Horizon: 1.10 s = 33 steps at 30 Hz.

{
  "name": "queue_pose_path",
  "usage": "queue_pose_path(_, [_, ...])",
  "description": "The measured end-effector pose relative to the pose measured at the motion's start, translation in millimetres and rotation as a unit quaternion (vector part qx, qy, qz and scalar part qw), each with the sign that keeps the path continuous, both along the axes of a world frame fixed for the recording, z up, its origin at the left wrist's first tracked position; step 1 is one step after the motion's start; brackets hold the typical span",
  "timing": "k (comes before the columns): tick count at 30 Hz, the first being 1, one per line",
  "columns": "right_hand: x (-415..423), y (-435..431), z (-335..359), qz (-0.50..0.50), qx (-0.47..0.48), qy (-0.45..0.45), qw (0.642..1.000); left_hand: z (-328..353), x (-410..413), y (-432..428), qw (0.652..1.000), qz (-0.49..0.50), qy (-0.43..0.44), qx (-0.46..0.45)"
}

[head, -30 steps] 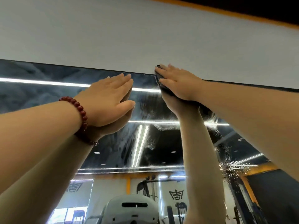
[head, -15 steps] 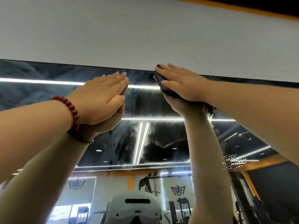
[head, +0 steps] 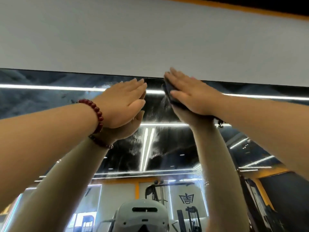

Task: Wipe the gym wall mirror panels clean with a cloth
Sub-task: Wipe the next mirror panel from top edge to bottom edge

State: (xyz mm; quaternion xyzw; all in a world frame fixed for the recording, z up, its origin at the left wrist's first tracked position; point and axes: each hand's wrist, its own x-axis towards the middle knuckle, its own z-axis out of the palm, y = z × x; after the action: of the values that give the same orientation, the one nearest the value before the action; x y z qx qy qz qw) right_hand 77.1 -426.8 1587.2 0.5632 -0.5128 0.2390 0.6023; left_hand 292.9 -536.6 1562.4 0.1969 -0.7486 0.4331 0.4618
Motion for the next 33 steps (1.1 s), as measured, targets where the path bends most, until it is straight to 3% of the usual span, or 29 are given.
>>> queue_pose_path(2, [-4,0,21,0.007,-0.029,-0.058,0.998,-1,-6,-3,1.0,0.002,0.008,-0.016])
queue_pose_path(5, [-1,-4,20,-0.012,-0.011,-0.024,1.0,-2,-5,-5,1.0,0.0,0.014,-0.023])
queue_pose_path(9, [-7,-3,-56,-0.004,0.075,0.211,0.975,-6,-5,-2,0.998,0.012,-0.014,-0.058])
queue_pose_path(11, [-16,2,-69,-0.018,0.134,0.258,0.957,-8,-6,1,0.997,0.023,-0.033,-0.069])
queue_pose_path(13, [-22,7,-44,-0.022,0.113,0.204,0.972,-9,-6,3,0.997,0.025,-0.038,-0.066])
queue_pose_path(16, [-25,12,13,-0.016,0.02,0.01,1.0,-13,-6,4,0.999,0.019,-0.032,-0.037])
queue_pose_path(18, [-24,10,27,-0.022,-0.024,-0.034,0.999,-16,-7,3,0.999,0.012,-0.023,-0.03])
queue_pose_path(22, [-6,-2,-25,-0.024,0.04,0.105,0.993,-21,-4,2,0.999,-0.032,0.002,-0.018])
queue_pose_path(24, [-5,-7,-74,0.001,0.087,0.229,0.969,-28,-2,1,0.999,-0.05,-0.008,-0.01])
queue_pose_path(26, [-13,1,-95,-0.006,0.139,0.29,0.947,-36,-3,2,0.999,-0.046,-0.022,0.0])
queue_pose_path(28, [-21,9,-78,-0.022,0.141,0.251,0.957,-41,-5,1,0.999,-0.033,-0.021,-0.002])
queue_pose_path(31, [-28,11,-28,-0.016,0.057,0.058,0.997,-49,-7,1,0.999,-0.038,-0.009,-0.001])
queue_pose_path(33, [-26,7,-16,-0.015,0.002,-0.011,1.0,-56,-4,-2,0.999,-0.026,-0.011,-0.016])
